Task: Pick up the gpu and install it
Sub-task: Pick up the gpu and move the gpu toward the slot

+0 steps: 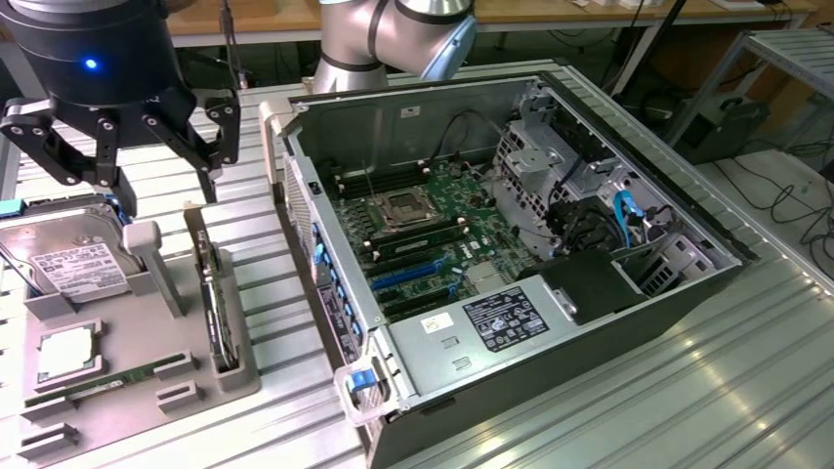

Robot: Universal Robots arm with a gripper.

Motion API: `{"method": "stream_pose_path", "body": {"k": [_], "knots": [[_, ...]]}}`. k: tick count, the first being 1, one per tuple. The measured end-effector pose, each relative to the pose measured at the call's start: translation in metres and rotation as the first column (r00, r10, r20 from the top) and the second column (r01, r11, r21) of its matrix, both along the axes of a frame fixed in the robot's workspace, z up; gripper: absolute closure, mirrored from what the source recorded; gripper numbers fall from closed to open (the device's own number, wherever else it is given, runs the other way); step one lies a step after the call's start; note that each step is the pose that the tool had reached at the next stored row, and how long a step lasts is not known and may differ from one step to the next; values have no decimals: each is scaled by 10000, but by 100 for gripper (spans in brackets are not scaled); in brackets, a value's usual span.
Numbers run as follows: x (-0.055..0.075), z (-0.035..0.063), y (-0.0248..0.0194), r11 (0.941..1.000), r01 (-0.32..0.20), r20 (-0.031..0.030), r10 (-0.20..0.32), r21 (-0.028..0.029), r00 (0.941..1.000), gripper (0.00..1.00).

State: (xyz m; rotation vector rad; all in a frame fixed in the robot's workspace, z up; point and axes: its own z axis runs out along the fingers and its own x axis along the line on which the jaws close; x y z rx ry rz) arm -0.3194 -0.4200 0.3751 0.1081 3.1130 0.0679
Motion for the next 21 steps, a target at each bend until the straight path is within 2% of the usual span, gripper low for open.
{"method": "stream_pose_path", "body": {"k": [21], "knots": [[0,-119,-114,10000,-2,0,2,0,10000,34]]}}
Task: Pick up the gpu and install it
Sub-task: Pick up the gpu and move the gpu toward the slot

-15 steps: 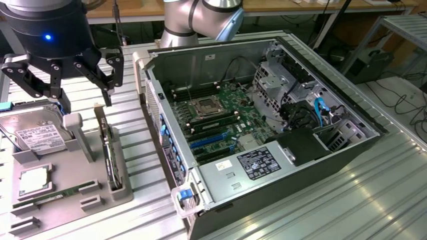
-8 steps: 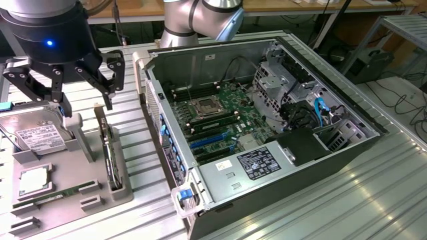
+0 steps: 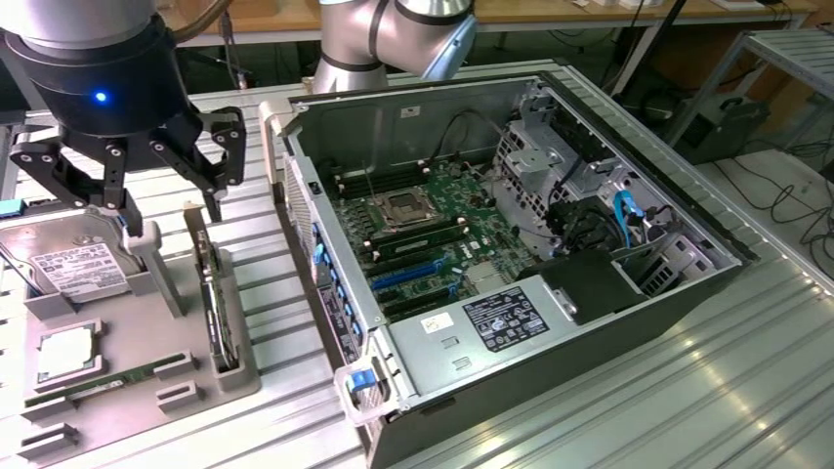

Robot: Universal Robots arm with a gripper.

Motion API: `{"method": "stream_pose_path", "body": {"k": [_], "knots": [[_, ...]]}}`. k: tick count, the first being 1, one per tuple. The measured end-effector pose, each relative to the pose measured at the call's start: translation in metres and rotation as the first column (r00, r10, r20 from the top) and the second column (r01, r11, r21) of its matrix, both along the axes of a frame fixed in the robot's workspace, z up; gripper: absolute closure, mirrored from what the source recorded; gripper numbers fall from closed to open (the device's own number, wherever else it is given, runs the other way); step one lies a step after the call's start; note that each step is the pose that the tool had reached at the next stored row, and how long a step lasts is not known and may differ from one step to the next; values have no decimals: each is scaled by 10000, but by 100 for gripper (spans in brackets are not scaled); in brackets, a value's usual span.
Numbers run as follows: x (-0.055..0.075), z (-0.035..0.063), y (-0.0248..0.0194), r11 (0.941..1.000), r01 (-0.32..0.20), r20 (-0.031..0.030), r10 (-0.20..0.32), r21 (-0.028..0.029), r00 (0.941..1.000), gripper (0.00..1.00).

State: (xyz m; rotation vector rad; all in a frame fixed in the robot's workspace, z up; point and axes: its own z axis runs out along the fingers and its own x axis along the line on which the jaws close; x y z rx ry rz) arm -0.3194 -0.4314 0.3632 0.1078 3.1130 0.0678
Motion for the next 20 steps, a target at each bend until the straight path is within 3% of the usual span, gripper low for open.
{"method": "stream_pose_path", "body": {"k": [20], "knots": [[0,-113,-79,10000,-1,0,1,0,10000,34]]}}
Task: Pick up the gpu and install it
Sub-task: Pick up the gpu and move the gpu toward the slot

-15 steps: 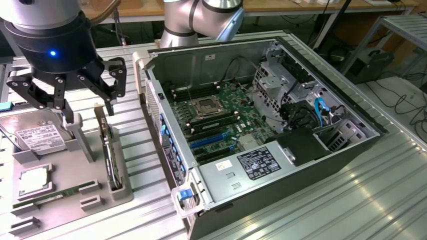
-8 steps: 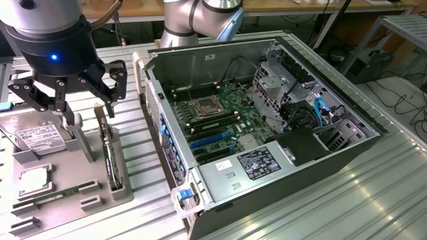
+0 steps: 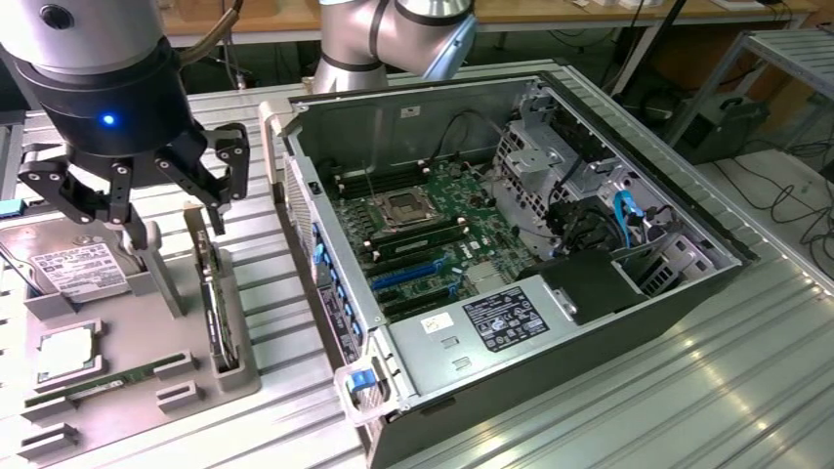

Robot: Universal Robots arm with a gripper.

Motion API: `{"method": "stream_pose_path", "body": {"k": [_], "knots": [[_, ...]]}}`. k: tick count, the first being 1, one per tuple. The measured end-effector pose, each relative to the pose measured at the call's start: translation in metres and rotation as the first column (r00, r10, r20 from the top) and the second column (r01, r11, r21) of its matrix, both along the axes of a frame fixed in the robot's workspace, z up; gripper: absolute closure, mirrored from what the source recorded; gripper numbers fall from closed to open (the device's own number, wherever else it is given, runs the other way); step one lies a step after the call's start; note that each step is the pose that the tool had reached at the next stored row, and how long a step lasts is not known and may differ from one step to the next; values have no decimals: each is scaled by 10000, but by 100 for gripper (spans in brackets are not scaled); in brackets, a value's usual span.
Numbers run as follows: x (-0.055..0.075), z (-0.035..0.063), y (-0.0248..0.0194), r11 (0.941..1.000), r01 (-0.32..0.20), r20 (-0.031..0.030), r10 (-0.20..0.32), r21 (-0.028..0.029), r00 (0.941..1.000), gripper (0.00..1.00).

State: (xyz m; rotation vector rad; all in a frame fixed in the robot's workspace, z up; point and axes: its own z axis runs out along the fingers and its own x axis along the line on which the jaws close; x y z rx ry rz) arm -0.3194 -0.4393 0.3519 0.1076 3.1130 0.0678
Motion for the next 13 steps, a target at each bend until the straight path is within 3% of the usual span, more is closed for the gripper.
{"method": "stream_pose_path", "body": {"k": [6,13], "knots": [[0,-44,-76,10000,-23,1,23,1,10000,34],[-1,-90,-114,10000,-43,-1,43,-1,10000,34]]}}
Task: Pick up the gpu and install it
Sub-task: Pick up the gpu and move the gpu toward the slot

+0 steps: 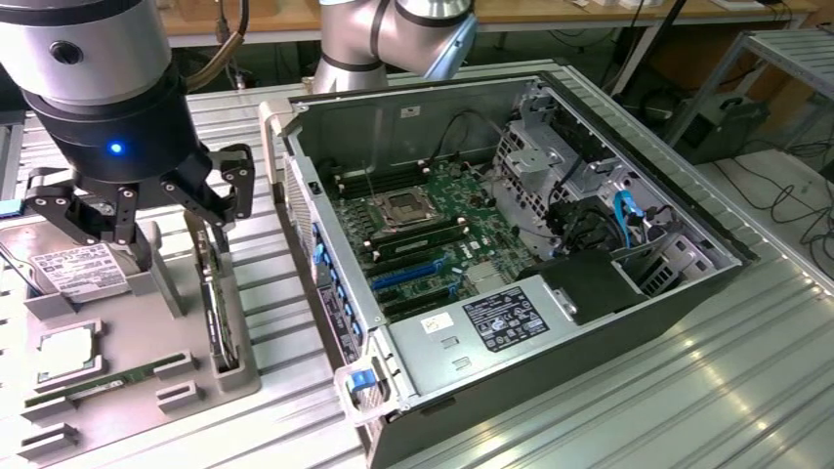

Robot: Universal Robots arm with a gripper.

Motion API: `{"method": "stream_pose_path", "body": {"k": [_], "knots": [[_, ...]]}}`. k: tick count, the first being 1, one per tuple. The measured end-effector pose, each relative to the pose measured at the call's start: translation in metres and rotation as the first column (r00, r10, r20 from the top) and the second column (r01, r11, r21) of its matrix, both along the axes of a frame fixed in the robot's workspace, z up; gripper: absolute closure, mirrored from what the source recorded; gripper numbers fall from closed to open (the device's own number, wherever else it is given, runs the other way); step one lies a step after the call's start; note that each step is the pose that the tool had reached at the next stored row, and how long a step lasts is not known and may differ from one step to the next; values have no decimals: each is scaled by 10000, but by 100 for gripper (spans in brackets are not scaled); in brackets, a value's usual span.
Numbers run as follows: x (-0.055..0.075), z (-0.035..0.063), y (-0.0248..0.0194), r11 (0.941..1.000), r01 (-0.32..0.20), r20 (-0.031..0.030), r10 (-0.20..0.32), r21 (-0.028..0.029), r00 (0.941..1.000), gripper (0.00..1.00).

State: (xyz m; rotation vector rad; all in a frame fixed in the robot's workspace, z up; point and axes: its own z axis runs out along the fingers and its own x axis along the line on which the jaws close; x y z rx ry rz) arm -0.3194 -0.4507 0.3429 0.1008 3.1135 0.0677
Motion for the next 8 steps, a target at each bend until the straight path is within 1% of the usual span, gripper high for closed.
{"method": "stream_pose_path", "body": {"k": [8], "knots": [[1,-56,-12,10000,-14,-8,14,1,10000,34]]}}
